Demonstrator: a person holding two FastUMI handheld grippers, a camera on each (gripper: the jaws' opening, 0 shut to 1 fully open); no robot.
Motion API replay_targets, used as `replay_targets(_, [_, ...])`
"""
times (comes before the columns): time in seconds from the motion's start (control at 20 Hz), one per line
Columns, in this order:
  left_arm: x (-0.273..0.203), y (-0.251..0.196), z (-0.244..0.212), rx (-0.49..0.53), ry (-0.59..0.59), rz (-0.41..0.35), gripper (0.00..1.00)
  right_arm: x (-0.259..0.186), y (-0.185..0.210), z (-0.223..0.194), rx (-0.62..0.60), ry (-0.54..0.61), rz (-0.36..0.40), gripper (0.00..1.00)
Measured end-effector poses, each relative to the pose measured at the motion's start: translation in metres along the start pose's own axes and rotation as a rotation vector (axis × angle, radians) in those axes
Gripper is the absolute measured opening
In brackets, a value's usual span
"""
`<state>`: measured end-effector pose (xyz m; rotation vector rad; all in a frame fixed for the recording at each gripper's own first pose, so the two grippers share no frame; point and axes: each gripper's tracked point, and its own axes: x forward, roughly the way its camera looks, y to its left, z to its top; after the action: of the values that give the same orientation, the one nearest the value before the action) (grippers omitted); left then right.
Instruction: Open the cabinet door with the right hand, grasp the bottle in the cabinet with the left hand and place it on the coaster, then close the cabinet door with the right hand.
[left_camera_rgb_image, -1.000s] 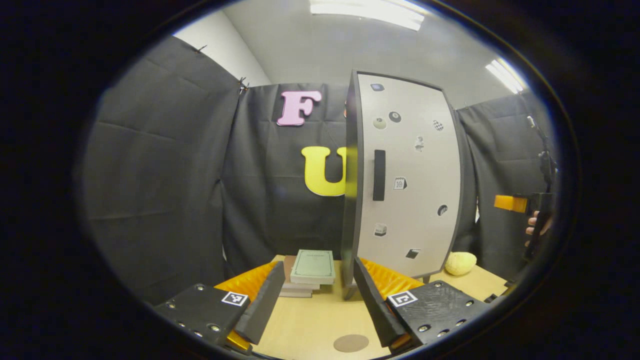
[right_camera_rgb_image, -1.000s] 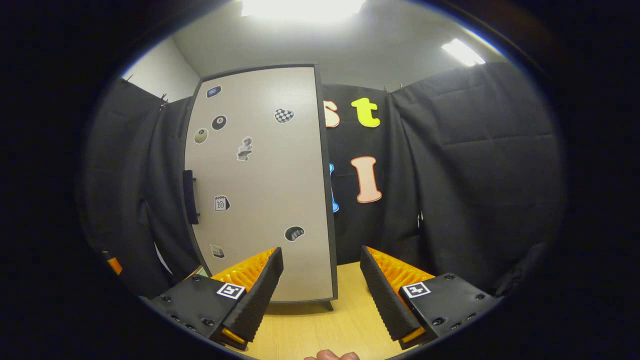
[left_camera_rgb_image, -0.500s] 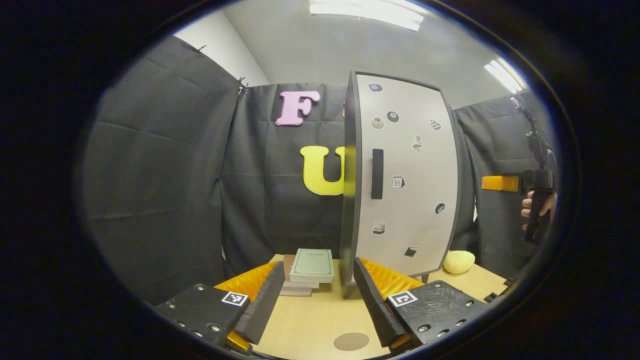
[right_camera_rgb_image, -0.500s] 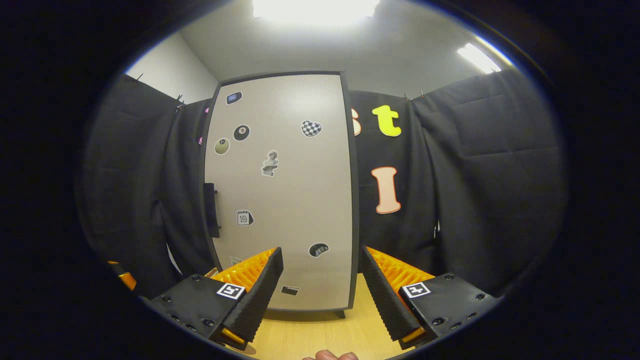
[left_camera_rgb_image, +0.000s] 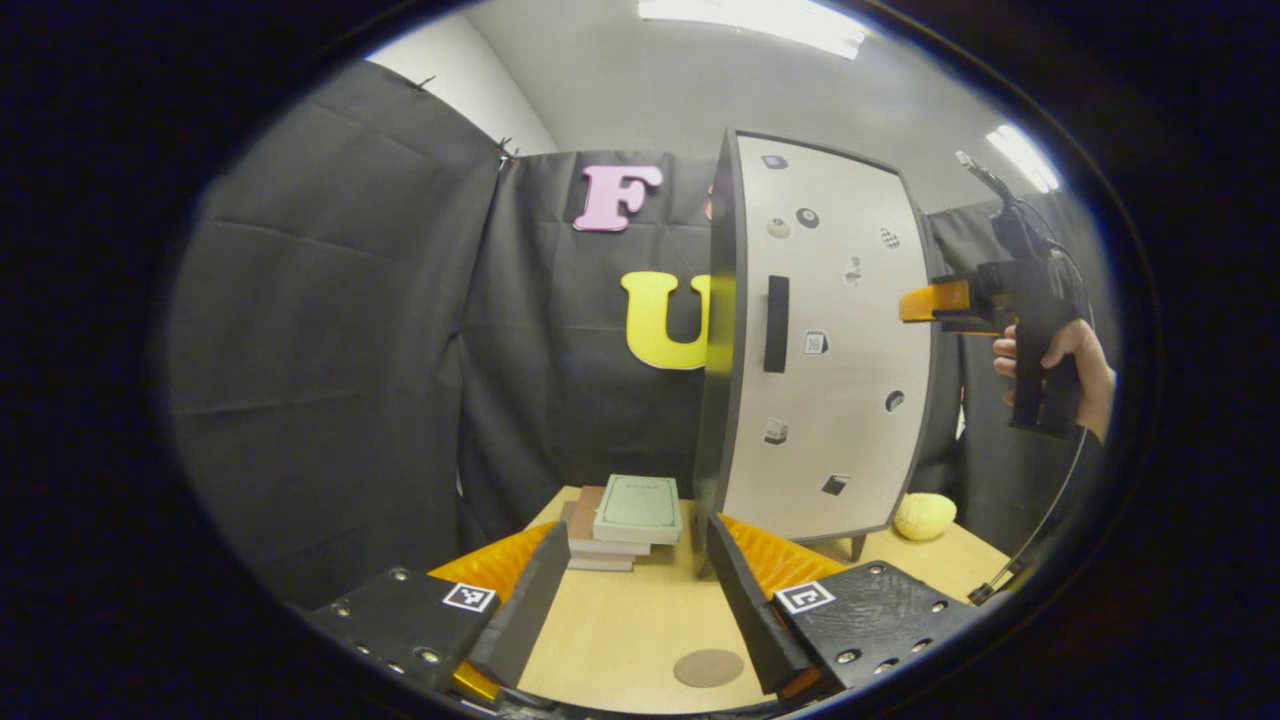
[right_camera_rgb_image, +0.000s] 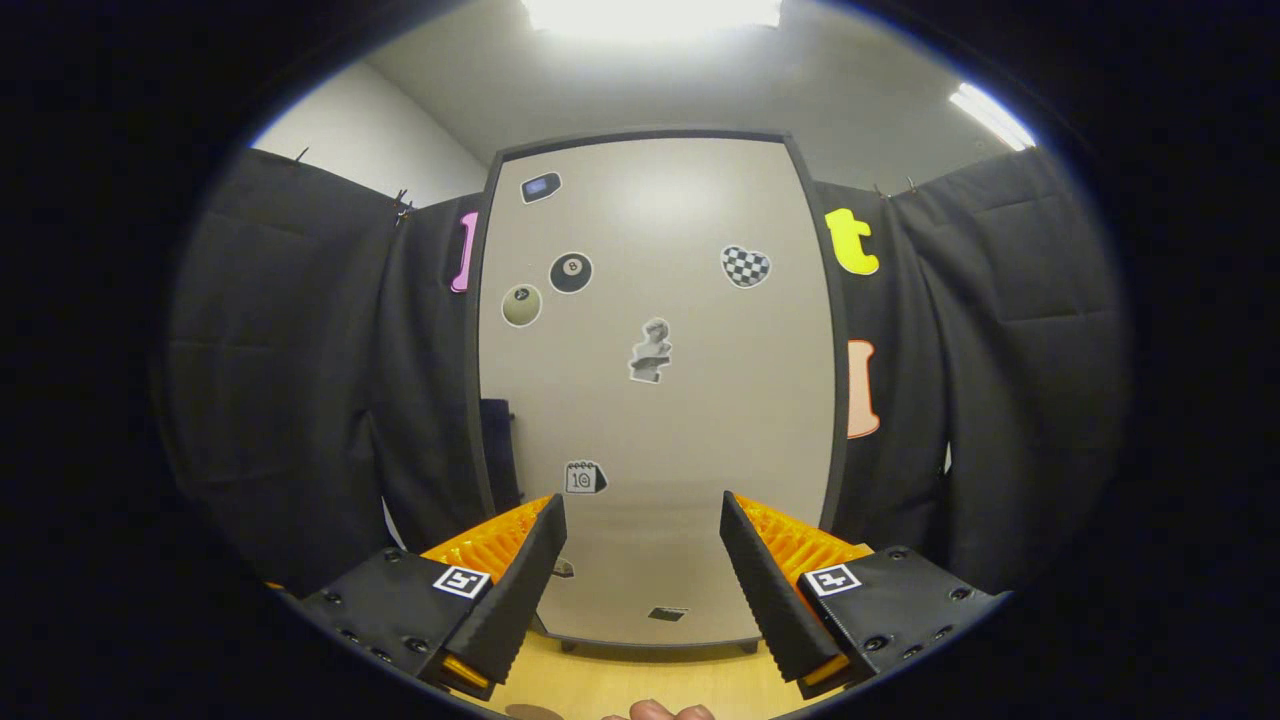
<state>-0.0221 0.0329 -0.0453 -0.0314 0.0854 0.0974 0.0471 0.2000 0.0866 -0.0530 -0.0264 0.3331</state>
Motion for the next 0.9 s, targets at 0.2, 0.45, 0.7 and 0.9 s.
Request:
replay_targets(0.2, [-0.005, 0.029, -0.014, -0.029, 0.021, 0.066, 0.86, 0.031, 0.031, 0.014, -0.005, -0.009, 0.038, 0.98])
replay_targets(0.45, [-0.013, 0.055, -0.025, -0.058, 0.035, 0.131, 0.86, 0.068, 0.073, 0.013, -0.021, -0.006, 0.065, 0.98])
replay_targets(0.7, [-0.014, 0.074, -0.031, -0.061, 0.04, 0.171, 0.83, 0.104, 0.105, -0.004, -0.044, 0.025, 0.065, 0.98])
replay_targets(0.9, [-0.021, 0.093, -0.036, -0.067, 0.041, 0.213, 0.86, 0.128, 0.109, -0.022, -0.033, 0.067, 0.018, 0.99])
